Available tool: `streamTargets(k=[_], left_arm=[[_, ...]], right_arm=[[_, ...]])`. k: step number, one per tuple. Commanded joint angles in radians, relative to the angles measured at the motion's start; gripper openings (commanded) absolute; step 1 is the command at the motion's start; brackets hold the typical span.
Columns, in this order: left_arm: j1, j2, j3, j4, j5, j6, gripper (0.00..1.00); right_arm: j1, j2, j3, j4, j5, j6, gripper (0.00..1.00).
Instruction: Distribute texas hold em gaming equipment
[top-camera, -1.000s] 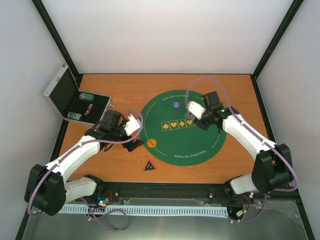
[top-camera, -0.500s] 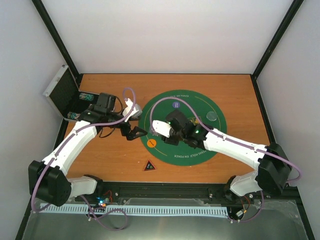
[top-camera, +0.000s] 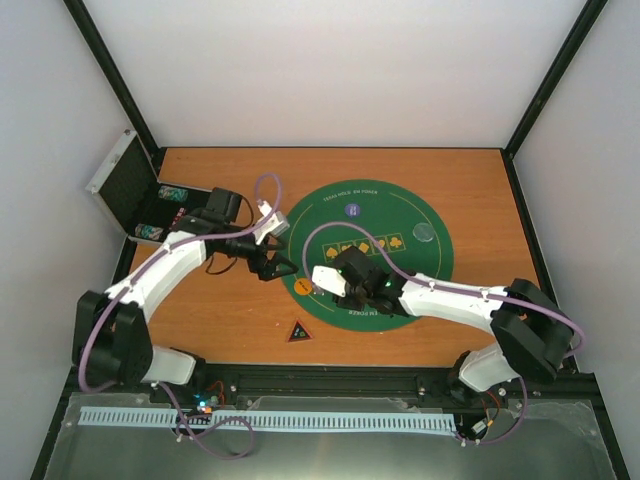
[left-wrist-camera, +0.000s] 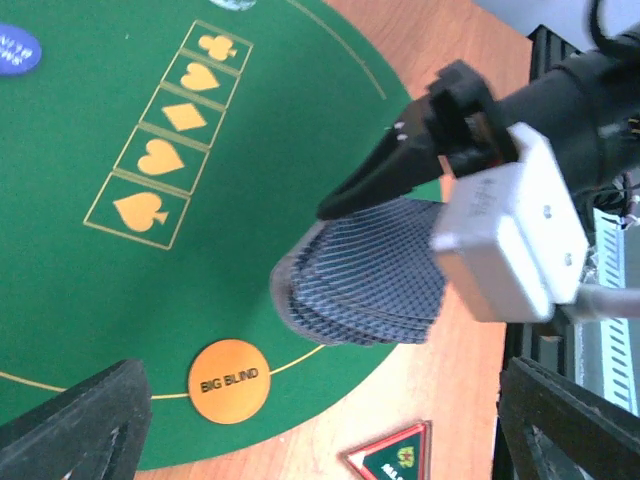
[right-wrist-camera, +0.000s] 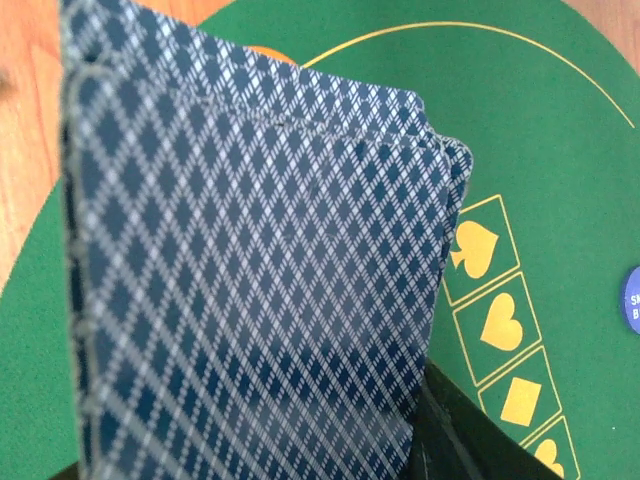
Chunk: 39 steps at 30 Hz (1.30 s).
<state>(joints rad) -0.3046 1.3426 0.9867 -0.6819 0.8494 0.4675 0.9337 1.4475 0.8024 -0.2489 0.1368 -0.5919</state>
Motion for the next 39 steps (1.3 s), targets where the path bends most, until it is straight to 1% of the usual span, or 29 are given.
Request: streamTargets(k=[1, 3, 5, 9, 11, 12, 16, 20, 25, 29, 34, 39], left_arm=[[0.048, 0.134, 0.065, 0.025, 0.034, -0.086, 0.92], [0.081, 0.186, 0.075, 0.033, 0.06, -0.136, 0.87], [0.093, 0.215, 0.076, 0.034, 0.102, -0.155, 0.86], [0.093, 0.207, 0.05, 0.059, 0.264, -0.181, 0.92], [0.094, 0.205, 0.033, 0.079, 0.314, -0.216, 0.98], [0.093, 0.207, 0.026, 0.09, 0.331, -0.232, 0.99], [0.093, 0.26, 0.009, 0.119, 0.431, -0.288, 0.97], [0.094, 0.344, 0.005, 0.11, 0.504, -0.294, 0.97], [0.094, 0.371, -0.004, 0.095, 0.558, -0.264, 1.0], [0.094, 0.351, -0.031, 0.134, 0.546, -0.292, 1.0], [0.095, 0.401, -0.032, 0.138, 0.524, -0.31, 1.0], [0.115, 0.424, -0.002, 0.104, 0.6, -0.288, 0.99]], right_arm=[[0.008, 0.01, -0.039, 0.148, 0.011, -0.06, 0.4], [0.009, 0.015, -0.046, 0.178, 0.015, -0.089, 0.4], [0.01, 0.015, -0.048, 0.205, 0.027, -0.11, 0.4], [0.01, 0.016, -0.04, 0.239, 0.03, -0.16, 0.4], [0.01, 0.025, -0.024, 0.243, 0.031, -0.171, 0.4], [0.01, 0.03, -0.016, 0.246, 0.032, -0.175, 0.4], [0.01, 0.059, 0.023, 0.248, 0.022, -0.189, 0.4], [0.01, 0.099, 0.051, 0.251, 0.032, -0.2, 0.4], [0.01, 0.121, 0.075, 0.254, 0.031, -0.198, 0.4], [0.01, 0.126, 0.098, 0.253, 0.03, -0.198, 0.4], [0.011, 0.119, 0.111, 0.267, 0.041, -0.195, 0.4], [0.011, 0.098, 0.099, 0.267, 0.038, -0.197, 0.4]])
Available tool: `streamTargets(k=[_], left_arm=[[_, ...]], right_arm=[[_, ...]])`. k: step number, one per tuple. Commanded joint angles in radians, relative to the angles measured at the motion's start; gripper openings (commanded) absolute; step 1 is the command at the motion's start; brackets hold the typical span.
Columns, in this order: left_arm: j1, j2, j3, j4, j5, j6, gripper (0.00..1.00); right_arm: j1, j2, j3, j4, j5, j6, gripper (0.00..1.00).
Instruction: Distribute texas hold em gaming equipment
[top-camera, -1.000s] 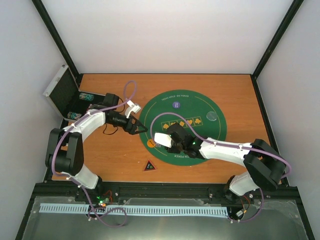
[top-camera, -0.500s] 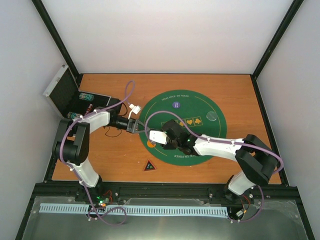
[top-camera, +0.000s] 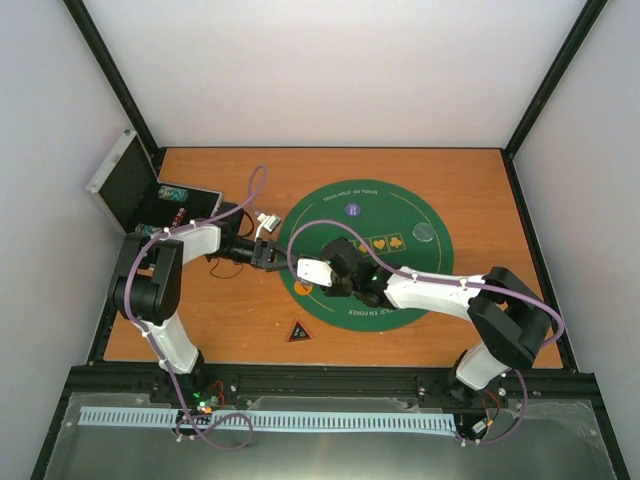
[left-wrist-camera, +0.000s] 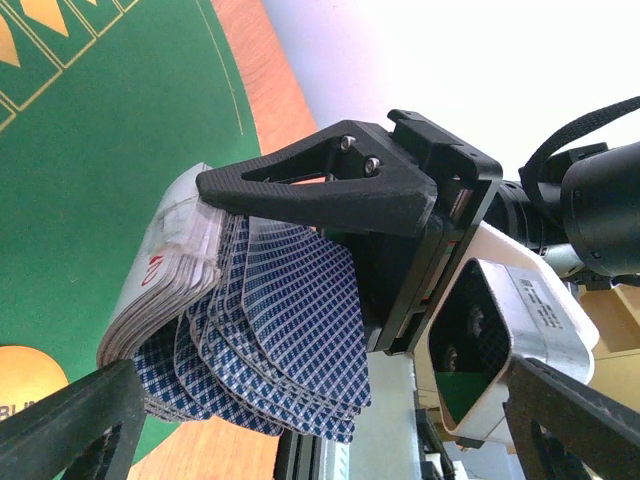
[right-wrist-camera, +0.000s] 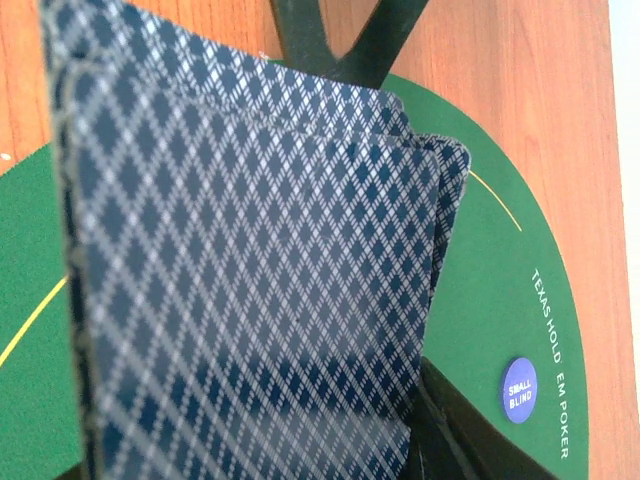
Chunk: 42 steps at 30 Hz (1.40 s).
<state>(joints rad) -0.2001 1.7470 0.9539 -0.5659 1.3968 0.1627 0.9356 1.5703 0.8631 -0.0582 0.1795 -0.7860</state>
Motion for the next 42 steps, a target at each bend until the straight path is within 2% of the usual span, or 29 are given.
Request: streamTargets(k=[1, 7, 13, 17, 22, 27, 33, 36, 42], left_arm=[[0.013, 0.01, 0.032, -0.01, 0.052, 0.019, 0.99], [0.049, -0.048, 0.028, 0.006, 0.055, 0.013, 0.99], [0.129, -0.017, -0.011, 0.035, 0.002, -0.027, 0.98], [0.118, -0.032, -0.03, 0.072, 0.005, -0.054, 1.0], [0.048, -0.056, -0.033, 0.098, -0.001, -0.072, 1.0], [0.038, 0.0, -0.008, 0.091, 0.012, -0.078, 1.0], [0.0, -0.004, -0.007, 0.106, -0.002, -0.08, 0.98], [0.001, 0.009, 0.0, 0.084, 0.009, -0.063, 0.91], [0.001, 0.022, 0.004, 0.053, 0.05, -0.023, 0.58]], right_arm=[[0.009, -0.027, 0.035, 0.077, -0.004, -0.005, 0.4], [0.009, -0.027, 0.03, 0.084, -0.007, -0.003, 0.4], [0.008, -0.026, 0.038, 0.087, -0.01, -0.005, 0.4], [0.008, -0.017, 0.053, 0.083, -0.008, -0.006, 0.4], [0.008, -0.009, 0.075, 0.087, -0.021, -0.01, 0.4], [0.012, -0.002, 0.09, 0.079, -0.028, -0.018, 0.4], [0.038, 0.033, 0.117, 0.069, -0.007, -0.048, 0.4], [0.044, 0.041, 0.127, 0.07, -0.007, -0.054, 0.4], [0.046, 0.043, 0.138, 0.069, -0.003, -0.07, 0.4]])
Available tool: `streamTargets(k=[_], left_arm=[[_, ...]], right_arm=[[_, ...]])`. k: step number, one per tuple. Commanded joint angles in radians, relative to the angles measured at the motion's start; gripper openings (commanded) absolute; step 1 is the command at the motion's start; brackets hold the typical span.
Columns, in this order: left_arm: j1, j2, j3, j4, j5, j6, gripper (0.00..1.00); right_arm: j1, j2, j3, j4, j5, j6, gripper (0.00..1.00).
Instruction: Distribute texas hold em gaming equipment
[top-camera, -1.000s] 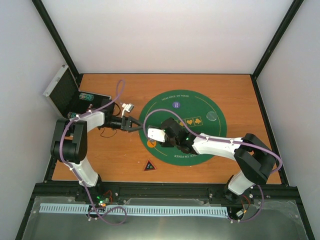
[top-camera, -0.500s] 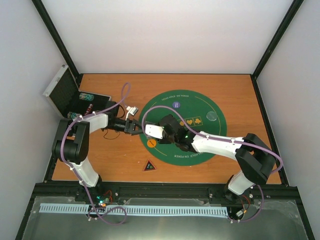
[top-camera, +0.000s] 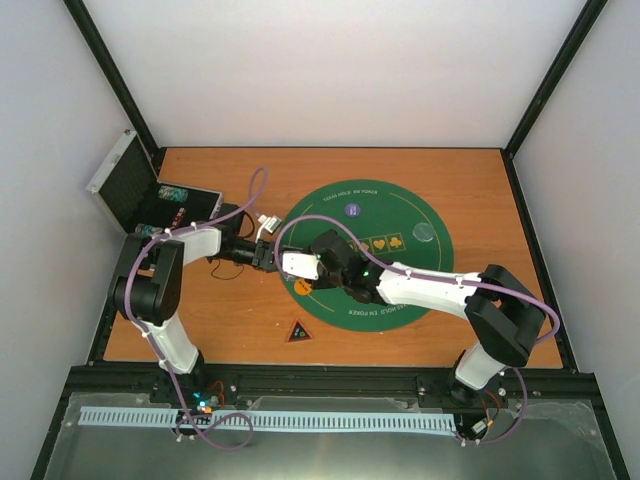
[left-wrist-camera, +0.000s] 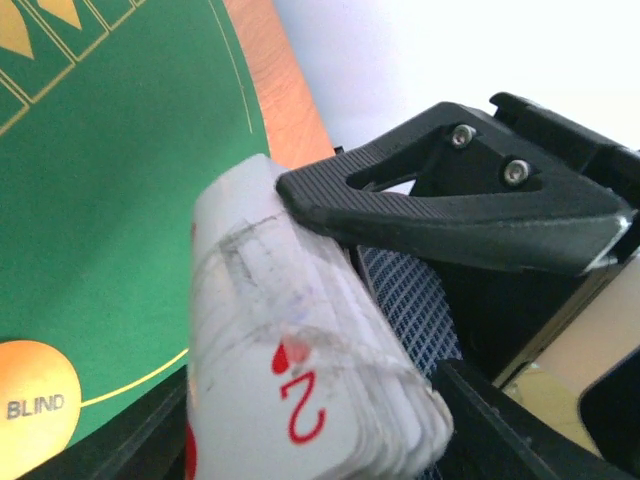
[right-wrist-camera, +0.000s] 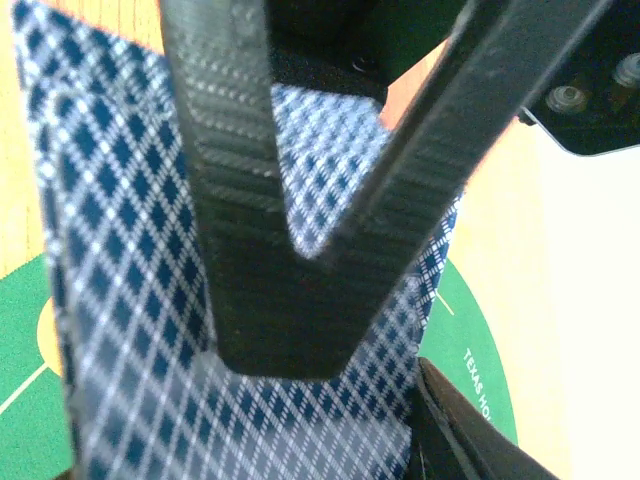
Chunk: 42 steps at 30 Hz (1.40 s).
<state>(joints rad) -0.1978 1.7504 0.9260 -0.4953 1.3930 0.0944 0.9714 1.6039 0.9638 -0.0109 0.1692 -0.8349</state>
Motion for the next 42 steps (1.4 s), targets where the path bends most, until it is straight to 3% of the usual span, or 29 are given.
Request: streamTargets(k=[1, 6, 8, 10, 11, 13, 14, 18, 22, 27, 32, 39, 42], left_arm=[[-0.002, 0.017, 0.034, -0.026, 0.068, 0.057, 0.52], [-0.003, 0.013, 0.05, -0.103, 0.15, 0.149, 0.2], [-0.003, 0.013, 0.061, -0.153, 0.171, 0.205, 0.02], [-0.003, 0.012, 0.071, -0.177, 0.174, 0.231, 0.01], [-0.003, 0.011, 0.075, -0.182, 0.172, 0.237, 0.01], [-0.003, 0.009, 0.081, -0.189, 0.156, 0.245, 0.01], [-0.003, 0.007, 0.085, -0.193, 0.146, 0.248, 0.01], [-0.003, -0.017, 0.138, -0.272, 0.081, 0.322, 0.01], [-0.003, -0.109, 0.19, -0.295, -0.031, 0.339, 0.01], [-0.003, -0.237, 0.237, -0.3, -0.149, 0.328, 0.01], [-0.01, -0.313, 0.294, -0.406, -0.153, 0.386, 0.01], [-0.031, -0.421, 0.287, -0.423, -0.086, 0.374, 0.01], [-0.05, -0.446, 0.279, -0.42, -0.064, 0.368, 0.01]], right_arm=[[0.01, 0.01, 0.039, 0.022, 0.01, -0.024, 0.4], [0.01, 0.013, 0.036, 0.028, 0.008, -0.022, 0.4], [0.01, 0.01, 0.032, 0.026, 0.013, -0.021, 0.4], [0.01, 0.0, 0.025, 0.023, 0.018, -0.017, 0.46], [0.01, -0.01, 0.017, 0.026, 0.025, -0.011, 0.57], [0.009, -0.035, 0.004, 0.025, 0.036, 0.009, 0.98], [0.01, -0.054, -0.002, 0.022, 0.036, 0.021, 1.0], [0.008, -0.177, -0.043, 0.025, 0.009, 0.09, 1.0], [0.0, -0.373, -0.085, 0.012, -0.177, 0.221, 1.0], [-0.125, -0.594, -0.144, 0.101, -0.43, 0.609, 1.0], [-0.278, -0.537, -0.082, 0.05, -0.586, 0.911, 1.0], [-0.284, -0.399, -0.045, 0.141, -0.851, 1.008, 1.0], [-0.271, -0.366, -0.035, 0.193, -0.877, 1.031, 0.93]])
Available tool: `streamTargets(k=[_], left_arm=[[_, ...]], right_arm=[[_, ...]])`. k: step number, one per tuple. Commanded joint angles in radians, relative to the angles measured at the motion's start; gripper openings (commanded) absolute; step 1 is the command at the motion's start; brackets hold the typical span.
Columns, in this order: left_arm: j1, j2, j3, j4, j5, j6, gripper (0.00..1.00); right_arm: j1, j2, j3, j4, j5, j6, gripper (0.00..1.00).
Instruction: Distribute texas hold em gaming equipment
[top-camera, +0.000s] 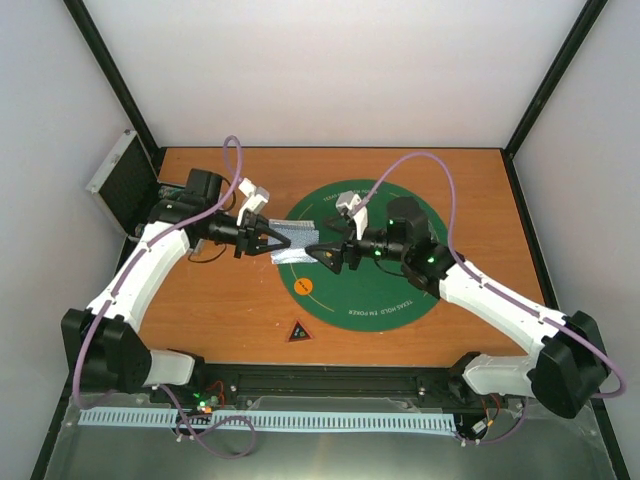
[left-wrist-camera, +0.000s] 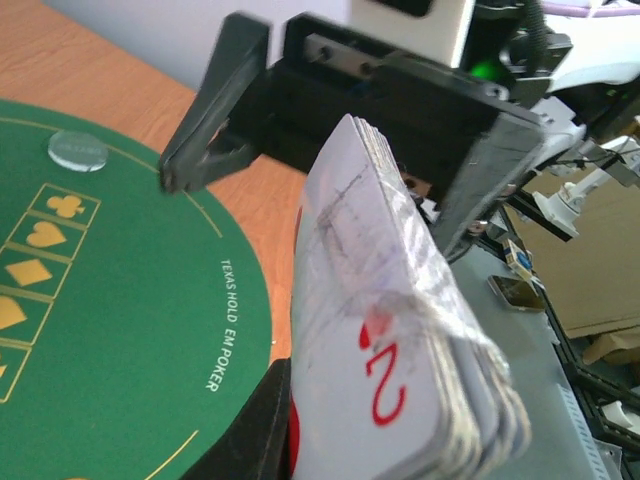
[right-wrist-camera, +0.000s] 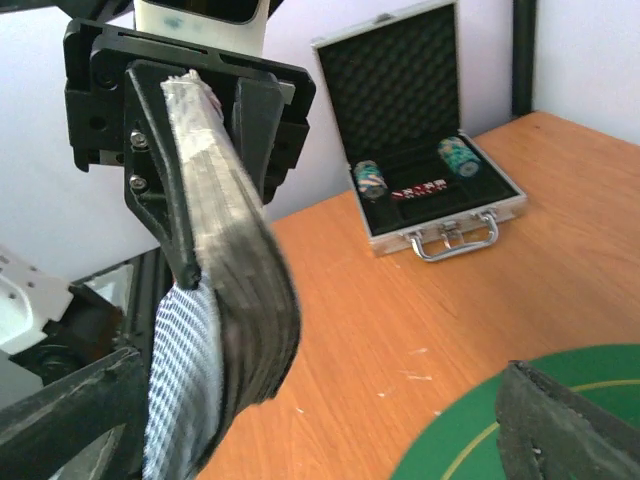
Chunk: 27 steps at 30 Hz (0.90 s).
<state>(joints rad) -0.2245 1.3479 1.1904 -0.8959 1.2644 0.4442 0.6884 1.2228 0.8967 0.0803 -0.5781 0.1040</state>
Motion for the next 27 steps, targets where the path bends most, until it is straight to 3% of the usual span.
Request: streamTargets(k=[1, 9, 14, 20, 21, 22, 24, 26, 27], left_arm=[[-0.027, -0.049, 0.011, -0.017, 0.073, 0.015, 0.01], [-0.037, -0.053, 0.004, -0.023, 0.099, 0.011, 0.01], [-0.039, -0.062, 0.001, -0.032, 0.109, 0.027, 0.01], [-0.039, -0.086, -0.033, 0.011, 0.056, 0.011, 0.01], [-0.039, -0.095, -0.042, 0.032, 0.037, -0.001, 0.07], [-0.039, -0.103, -0.051, 0.052, 0.017, -0.014, 0.24], [-0.039, -0.126, -0.061, 0.089, -0.031, -0.039, 0.71], [-0.039, -0.136, -0.042, 0.096, -0.119, -0.04, 0.95], [-0.039, -0.14, -0.013, 0.09, -0.18, -0.029, 0.99]], right_arm=[[0.02, 0.022, 0.038, 0.113, -0.133, 0.094, 0.89], [0.054, 0.056, 0.041, 0.163, -0.141, 0.104, 0.54], [0.054, 0.052, 0.039, 0.171, -0.146, 0.117, 0.04], [0.054, 0.022, 0.026, 0.123, -0.094, 0.133, 0.03], [0.054, 0.02, 0.025, 0.119, -0.084, 0.145, 0.03], [0.054, 0.02, 0.026, 0.109, -0.079, 0.159, 0.03], [0.054, 0.023, 0.036, 0.08, -0.057, 0.197, 0.03], [0.054, 0.032, 0.061, 0.011, -0.014, 0.236, 0.03], [0.053, 0.038, 0.07, -0.029, 0.008, 0.252, 0.03]])
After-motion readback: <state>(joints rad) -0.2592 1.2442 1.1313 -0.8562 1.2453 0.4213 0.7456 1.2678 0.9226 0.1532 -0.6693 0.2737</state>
